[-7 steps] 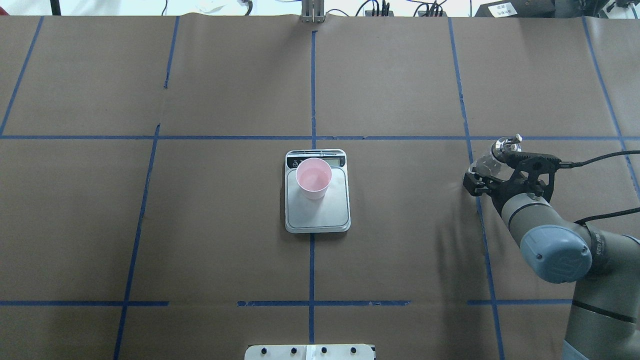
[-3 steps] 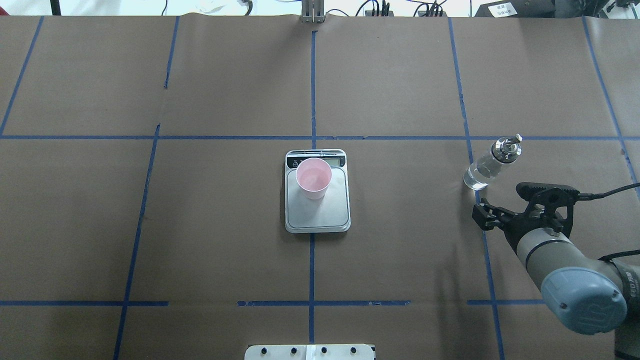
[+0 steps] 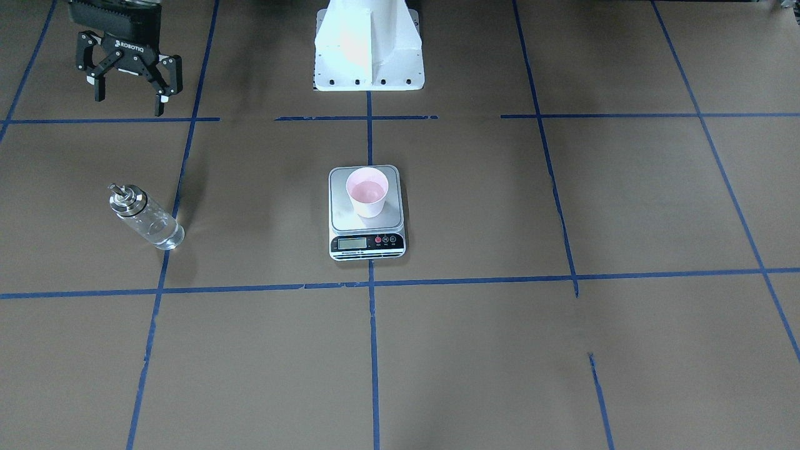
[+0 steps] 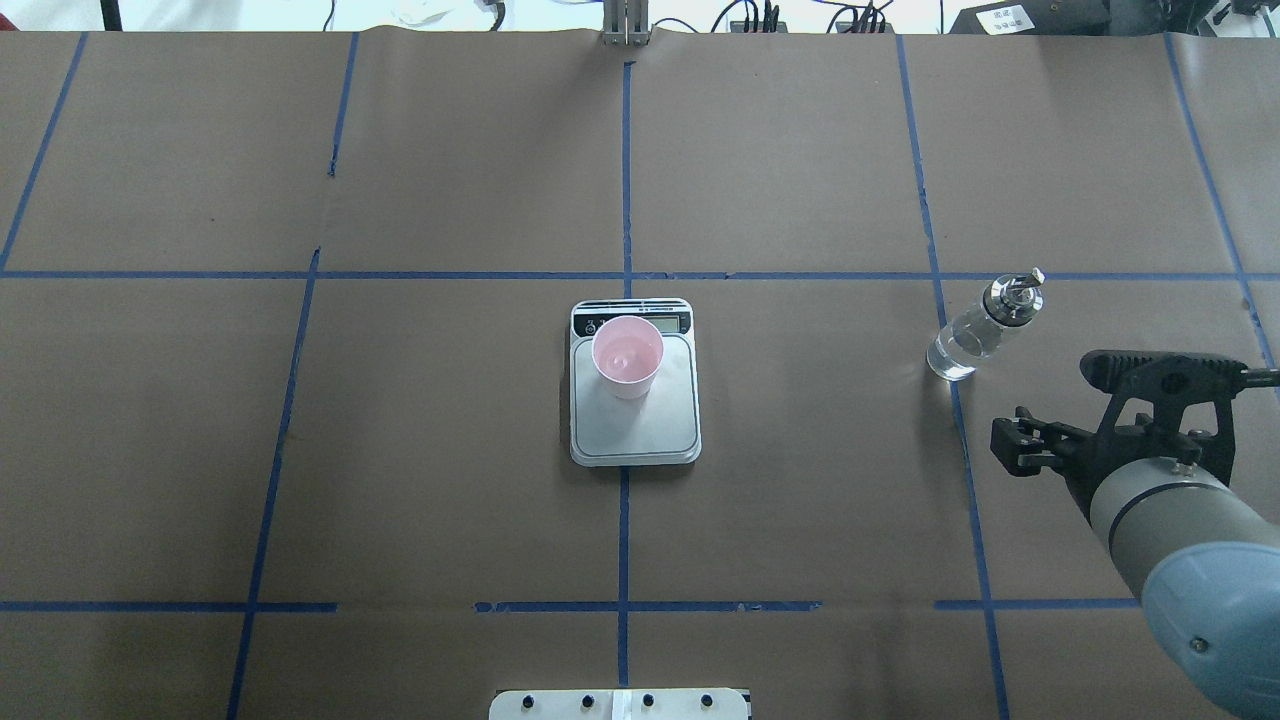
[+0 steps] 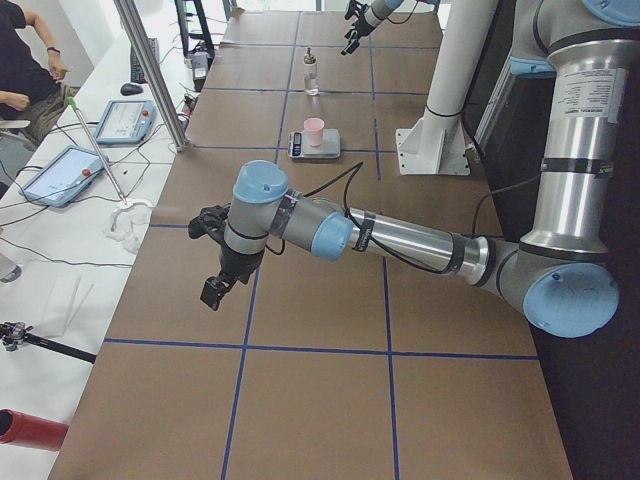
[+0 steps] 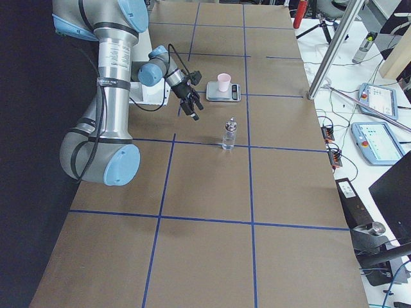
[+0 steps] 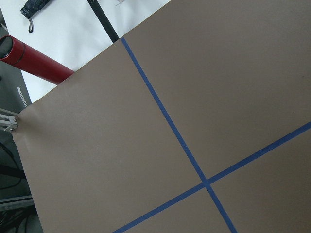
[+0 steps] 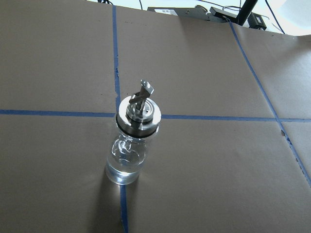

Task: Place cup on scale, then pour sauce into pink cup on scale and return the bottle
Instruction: 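Open the right gripper and withdraw it from the bottle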

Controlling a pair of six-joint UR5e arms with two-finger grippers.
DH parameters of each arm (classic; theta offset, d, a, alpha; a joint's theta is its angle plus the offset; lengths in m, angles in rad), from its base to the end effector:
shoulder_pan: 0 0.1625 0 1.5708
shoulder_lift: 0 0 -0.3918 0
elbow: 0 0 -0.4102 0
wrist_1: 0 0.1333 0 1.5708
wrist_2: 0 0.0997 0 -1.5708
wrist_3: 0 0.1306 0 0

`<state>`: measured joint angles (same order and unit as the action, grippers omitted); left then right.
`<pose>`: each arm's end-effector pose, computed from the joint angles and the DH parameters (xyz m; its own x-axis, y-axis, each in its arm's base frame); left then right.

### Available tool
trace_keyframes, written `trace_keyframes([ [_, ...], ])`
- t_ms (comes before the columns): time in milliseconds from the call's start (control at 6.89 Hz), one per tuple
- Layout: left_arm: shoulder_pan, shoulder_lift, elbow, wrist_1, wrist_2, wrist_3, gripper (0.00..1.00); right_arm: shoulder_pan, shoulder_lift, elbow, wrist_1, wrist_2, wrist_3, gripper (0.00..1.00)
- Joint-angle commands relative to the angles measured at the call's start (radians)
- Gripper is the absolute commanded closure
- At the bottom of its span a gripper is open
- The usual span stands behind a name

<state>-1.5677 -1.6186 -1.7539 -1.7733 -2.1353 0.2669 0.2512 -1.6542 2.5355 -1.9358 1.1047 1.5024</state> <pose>-0.0617 -0.5550 0.5182 0.8135 0.4586 -0.3576 -0.2254 0.8155 0.5332 -0.3132 -0.2786 0.2887 0.8703 0.1603 0.4658 -0.3783 0.8230 0.4237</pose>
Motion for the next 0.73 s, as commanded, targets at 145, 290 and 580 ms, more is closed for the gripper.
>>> trace_keyframes([
  [145, -0.002, 0.0, -0.007, 0.002, -0.003, 0.0, 0.0, 0.243, 0.348, 0.025, -0.3, 0.235, -0.259, 0.0],
  [290, -0.002, 0.0, -0.009, 0.002, -0.003, 0.0, 0.0, 0.334, 0.37, 0.008, -0.299, 0.298, -0.368, 0.0],
  [580, -0.002, 0.0, -0.013, 0.002, -0.003, 0.0, 0.0, 0.6, 0.436, -0.116, -0.281, 0.518, -0.657, 0.0],
])
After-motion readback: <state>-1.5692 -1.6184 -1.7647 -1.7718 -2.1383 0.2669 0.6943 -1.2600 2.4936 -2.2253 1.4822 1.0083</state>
